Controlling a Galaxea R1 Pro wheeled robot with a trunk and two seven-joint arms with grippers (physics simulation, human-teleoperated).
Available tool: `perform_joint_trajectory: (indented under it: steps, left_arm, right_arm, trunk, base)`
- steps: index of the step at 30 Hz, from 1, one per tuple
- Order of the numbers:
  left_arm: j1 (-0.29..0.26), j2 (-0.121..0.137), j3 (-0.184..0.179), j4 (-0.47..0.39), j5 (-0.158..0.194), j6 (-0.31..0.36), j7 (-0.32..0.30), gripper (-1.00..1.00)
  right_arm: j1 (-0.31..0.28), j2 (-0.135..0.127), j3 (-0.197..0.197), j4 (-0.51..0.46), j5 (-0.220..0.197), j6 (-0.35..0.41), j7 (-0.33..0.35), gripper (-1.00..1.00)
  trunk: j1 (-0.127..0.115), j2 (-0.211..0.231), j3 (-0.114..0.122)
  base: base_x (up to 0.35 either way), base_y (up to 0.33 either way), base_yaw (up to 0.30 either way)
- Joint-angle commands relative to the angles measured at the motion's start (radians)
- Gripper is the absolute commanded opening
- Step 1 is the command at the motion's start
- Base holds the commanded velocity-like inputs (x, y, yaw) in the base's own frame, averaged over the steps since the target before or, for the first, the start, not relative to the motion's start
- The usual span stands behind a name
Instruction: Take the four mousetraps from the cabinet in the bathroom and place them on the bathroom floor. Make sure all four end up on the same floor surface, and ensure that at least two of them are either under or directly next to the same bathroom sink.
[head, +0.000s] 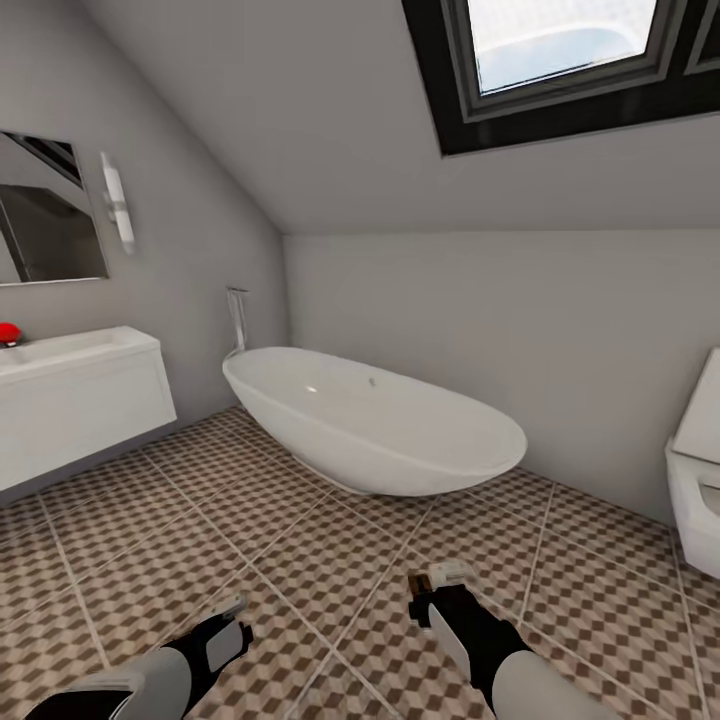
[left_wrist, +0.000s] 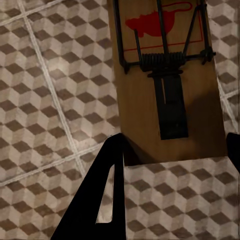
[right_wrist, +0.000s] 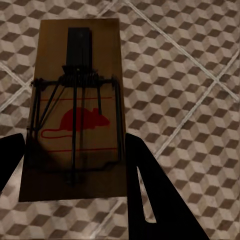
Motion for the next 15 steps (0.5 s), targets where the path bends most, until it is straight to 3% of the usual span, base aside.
perform_joint_trajectory:
  steps: [1,9,15]
  left_arm:
    - [-0.001,0.000,0.002,-0.001,-0.003,0.005,0.006,-1.00]
    - [-0.001,0.000,0.002,-0.001,-0.003,0.005,0.006,-1.00]
    - [-0.001,0.000,0.002,-0.001,-0.003,0.005,0.006,-1.00]
  right_arm:
    - [-0.001,-0.001,0.008,-0.001,-0.013,0.004,-0.010,-1.00]
    - [-0.001,-0.002,0.008,-0.001,-0.013,-0.001,-0.009,-1.00]
    - [-0.001,-0.001,0.008,-0.001,-0.013,0.002,-0.009,-1.00]
  trunk:
    - [0.001,-0.001,-0.001]
    - [0.001,-0.001,-0.001]
    - [0.001,-0.001,-0.001]
  base:
    - [0.322,0.000,0.000]
    - [0.323,0.000,0.112]
    - [0.323,0.000,0.027]
